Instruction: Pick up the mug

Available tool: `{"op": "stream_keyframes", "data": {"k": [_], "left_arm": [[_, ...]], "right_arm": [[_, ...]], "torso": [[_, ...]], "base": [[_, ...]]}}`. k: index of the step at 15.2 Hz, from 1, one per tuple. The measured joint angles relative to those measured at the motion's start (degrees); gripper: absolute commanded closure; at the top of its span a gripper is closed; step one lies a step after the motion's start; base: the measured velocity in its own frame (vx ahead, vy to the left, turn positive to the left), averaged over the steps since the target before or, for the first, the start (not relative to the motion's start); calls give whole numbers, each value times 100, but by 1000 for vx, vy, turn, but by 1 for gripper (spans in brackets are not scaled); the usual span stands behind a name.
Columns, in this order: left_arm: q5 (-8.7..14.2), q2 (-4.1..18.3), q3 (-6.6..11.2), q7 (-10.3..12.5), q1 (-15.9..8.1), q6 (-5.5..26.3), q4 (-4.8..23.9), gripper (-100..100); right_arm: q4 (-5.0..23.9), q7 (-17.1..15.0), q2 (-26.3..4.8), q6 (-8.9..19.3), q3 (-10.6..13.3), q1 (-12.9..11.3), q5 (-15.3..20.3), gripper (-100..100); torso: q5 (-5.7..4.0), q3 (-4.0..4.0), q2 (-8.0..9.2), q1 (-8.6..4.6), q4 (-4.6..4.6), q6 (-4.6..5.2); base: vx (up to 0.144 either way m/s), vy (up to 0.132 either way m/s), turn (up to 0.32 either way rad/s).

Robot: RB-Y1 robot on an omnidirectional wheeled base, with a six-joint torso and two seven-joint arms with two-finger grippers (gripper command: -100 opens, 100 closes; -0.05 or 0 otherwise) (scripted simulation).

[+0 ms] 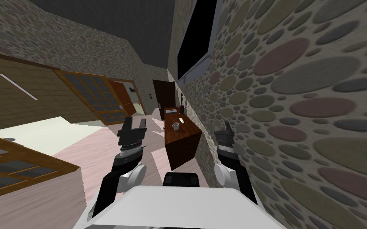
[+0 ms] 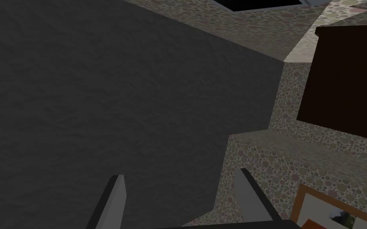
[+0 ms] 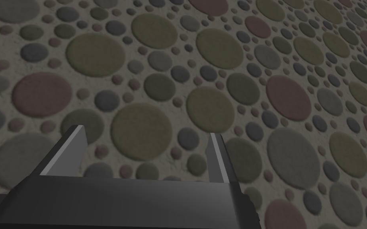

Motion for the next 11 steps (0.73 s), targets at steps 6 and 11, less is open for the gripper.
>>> {"op": "stream_keyframes", "data": {"k": [6, 11], "left_arm": [[29, 433, 131, 233, -401, 543, 319, -100], [32, 656, 207, 457, -679, 1053, 596, -100]], "right_arm": [[0, 0, 0, 0, 1, -1, 0, 0], [0, 0, 0, 0, 0, -1, 0, 0]], "torso": [[-1, 7, 12, -7, 3, 3], [-2, 6, 11, -9, 2, 1]], "base": [[-32, -19, -69], [-27, -23, -68]]}}
